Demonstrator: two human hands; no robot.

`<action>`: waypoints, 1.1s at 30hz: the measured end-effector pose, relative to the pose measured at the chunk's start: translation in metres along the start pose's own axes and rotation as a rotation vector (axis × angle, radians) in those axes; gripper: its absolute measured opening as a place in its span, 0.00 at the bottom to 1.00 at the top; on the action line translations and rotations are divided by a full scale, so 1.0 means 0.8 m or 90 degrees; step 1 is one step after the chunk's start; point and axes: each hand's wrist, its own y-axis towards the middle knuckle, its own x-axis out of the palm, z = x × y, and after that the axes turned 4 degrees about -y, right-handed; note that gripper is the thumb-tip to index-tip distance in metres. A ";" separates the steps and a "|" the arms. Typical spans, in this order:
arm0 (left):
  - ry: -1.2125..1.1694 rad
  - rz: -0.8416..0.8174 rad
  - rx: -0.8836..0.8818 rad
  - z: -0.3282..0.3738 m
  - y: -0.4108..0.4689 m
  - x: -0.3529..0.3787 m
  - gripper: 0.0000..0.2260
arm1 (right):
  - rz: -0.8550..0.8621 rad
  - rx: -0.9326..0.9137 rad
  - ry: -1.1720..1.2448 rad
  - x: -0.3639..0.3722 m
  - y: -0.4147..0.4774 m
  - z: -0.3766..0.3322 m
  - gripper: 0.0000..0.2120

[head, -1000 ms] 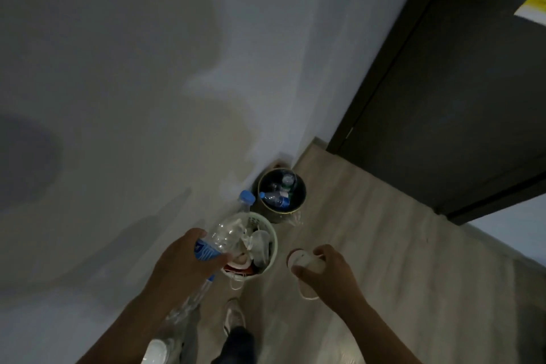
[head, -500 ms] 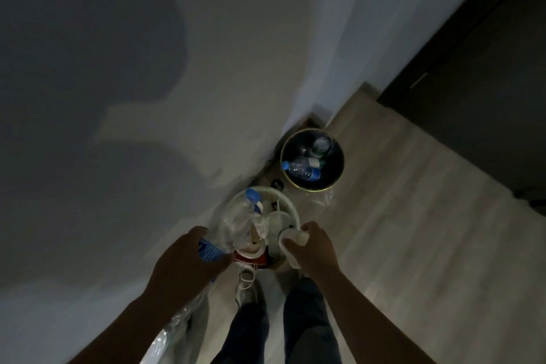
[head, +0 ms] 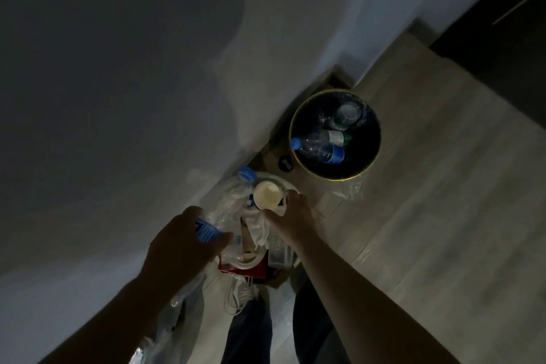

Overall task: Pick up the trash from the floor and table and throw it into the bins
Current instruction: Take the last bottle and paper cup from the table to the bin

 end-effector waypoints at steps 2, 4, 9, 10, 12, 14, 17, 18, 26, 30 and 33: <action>0.022 -0.008 0.001 0.013 0.012 0.003 0.32 | 0.004 -0.001 0.011 -0.016 -0.002 0.013 0.33; 0.026 -0.014 0.009 0.033 0.023 0.006 0.33 | -0.007 -0.001 0.001 -0.038 -0.013 0.030 0.31; 0.035 -0.047 0.038 0.111 0.048 0.020 0.31 | -0.011 0.029 -0.003 -0.103 -0.047 0.080 0.29; 0.052 -0.057 0.053 0.130 0.052 0.024 0.30 | -0.013 0.038 0.003 -0.116 -0.053 0.088 0.28; 0.077 -0.073 0.100 0.168 0.064 0.036 0.28 | -0.006 0.051 0.005 -0.141 -0.063 0.105 0.28; 0.105 -0.067 0.137 0.206 0.079 0.048 0.27 | 0.012 0.057 0.014 -0.161 -0.071 0.121 0.27; 0.206 -0.005 0.157 0.254 0.103 0.060 0.29 | 0.033 0.065 0.032 -0.184 -0.084 0.140 0.27; 0.255 0.021 0.163 0.268 0.109 0.060 0.30 | 0.040 0.067 0.037 -0.190 -0.087 0.146 0.27; 0.344 0.043 0.291 0.288 0.044 0.018 0.22 | 0.099 0.032 0.057 -0.237 -0.124 0.144 0.25; 0.389 -0.036 0.277 0.244 -0.058 -0.017 0.28 | 0.089 -0.021 0.022 -0.264 -0.170 0.108 0.23; 0.345 -0.017 0.269 0.208 -0.126 -0.051 0.27 | 0.091 -0.097 -0.041 -0.285 -0.216 0.063 0.23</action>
